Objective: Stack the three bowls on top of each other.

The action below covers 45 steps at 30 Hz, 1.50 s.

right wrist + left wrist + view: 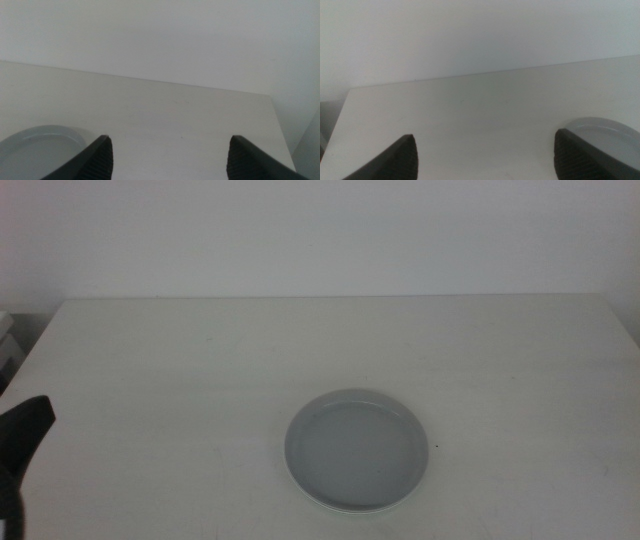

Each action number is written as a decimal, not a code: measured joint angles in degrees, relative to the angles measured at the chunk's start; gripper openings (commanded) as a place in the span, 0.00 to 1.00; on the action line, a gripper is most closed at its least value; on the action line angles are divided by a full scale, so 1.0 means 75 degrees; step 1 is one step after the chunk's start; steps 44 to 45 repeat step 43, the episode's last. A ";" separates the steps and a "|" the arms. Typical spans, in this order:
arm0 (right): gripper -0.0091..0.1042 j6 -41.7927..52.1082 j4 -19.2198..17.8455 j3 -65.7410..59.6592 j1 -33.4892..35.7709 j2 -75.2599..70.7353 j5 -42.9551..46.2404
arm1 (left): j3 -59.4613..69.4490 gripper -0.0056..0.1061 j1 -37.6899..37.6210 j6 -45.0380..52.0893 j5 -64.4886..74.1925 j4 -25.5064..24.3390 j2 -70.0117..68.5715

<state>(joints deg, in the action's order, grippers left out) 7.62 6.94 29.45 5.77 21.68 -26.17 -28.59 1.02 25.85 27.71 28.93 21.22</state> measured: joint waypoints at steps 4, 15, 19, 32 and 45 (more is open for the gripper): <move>0.59 0.0000 0.0000 -0.0006 0.0000 -0.0065 0.0000 | 0.0338 0.98 0.0000 0.0000 -0.0119 0.0000 -0.0199; 0.59 0.0000 0.0000 -0.1686 -0.0179 -0.1548 0.0286 | 0.2865 0.98 0.0000 0.0000 -0.1410 -0.0033 -0.2107; 0.59 0.0000 0.0000 -0.2763 -0.0500 -0.2527 0.0286 | 0.3527 0.98 0.0000 0.0000 -0.1417 -0.0040 -0.2662; 0.59 0.0000 0.0066 -0.4097 -0.0669 -0.2967 0.0399 | 0.4026 0.98 0.0000 0.0007 -0.1784 -0.0064 -0.2936; 0.59 0.0000 0.0066 -0.4103 -0.0669 -0.2967 0.0405 | 0.4039 0.98 0.0000 0.0007 -0.1536 -0.0064 -0.2935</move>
